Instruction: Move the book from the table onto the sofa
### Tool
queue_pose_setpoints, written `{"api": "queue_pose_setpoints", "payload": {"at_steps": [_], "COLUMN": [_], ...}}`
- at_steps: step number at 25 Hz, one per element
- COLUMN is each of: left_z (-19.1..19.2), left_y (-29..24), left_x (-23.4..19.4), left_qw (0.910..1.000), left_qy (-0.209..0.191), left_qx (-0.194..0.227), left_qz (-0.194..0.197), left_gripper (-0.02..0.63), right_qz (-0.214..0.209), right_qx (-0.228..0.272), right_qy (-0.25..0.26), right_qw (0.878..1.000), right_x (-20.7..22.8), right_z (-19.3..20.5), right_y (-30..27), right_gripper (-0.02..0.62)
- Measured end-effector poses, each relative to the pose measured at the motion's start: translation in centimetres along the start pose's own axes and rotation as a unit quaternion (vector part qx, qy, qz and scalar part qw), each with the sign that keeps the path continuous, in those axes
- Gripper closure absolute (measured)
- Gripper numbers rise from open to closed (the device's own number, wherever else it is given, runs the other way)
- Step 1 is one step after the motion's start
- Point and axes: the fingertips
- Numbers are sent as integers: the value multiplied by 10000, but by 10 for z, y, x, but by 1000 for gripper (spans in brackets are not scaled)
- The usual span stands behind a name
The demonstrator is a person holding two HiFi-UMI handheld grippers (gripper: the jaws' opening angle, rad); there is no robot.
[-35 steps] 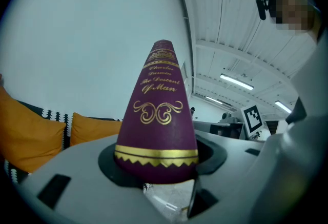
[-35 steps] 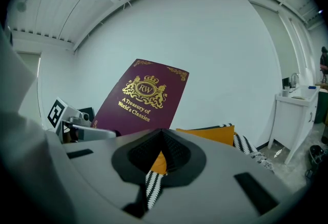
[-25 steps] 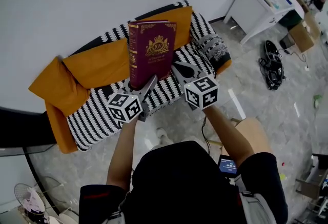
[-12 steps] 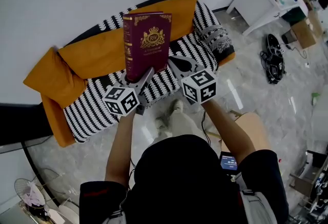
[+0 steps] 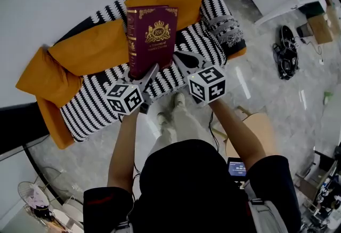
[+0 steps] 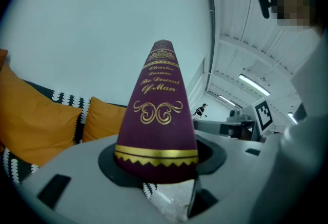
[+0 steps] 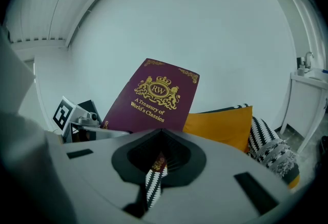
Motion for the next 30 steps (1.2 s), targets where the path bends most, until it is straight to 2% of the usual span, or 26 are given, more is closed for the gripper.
{"api": "queue_pose_setpoints", "payload": {"at_steps": [3,6,16,24,30], "left_z": [10,24,68,123,152], "left_y": [-44,-68,-110,-139,-152], "left_x": [-9,-21,-86,-131,-153], "left_qw": [9998,9991,9953,9882,9835], "left_qy": [102,235,586,954,1236], "left_qx": [-167,-347,-687,-1066,-1166], "left_qz": [-55,-112,-344,-551,-617], "left_gripper": [362,362,362,362,362], "right_qz": [27,4,-127,-117,-78], "right_qx": [-90,-233,-775,-1144,-1294], "right_qy": [-192,-346,-554,-861,-921], "right_qw": [9998,9991,9954,9896,9873], "right_x": [44,68,96,123,135], "right_z": [7,21,76,128,154], "right_y": [-12,-25,-81,-111,-127], "right_gripper": [578,578,578,578,578]}}
Point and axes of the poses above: the fingertips, and each gripper's own axes: y backward along the fingers, x to its right, z out of its underside, and after that the axes turned 2 degrees about y, right-handed
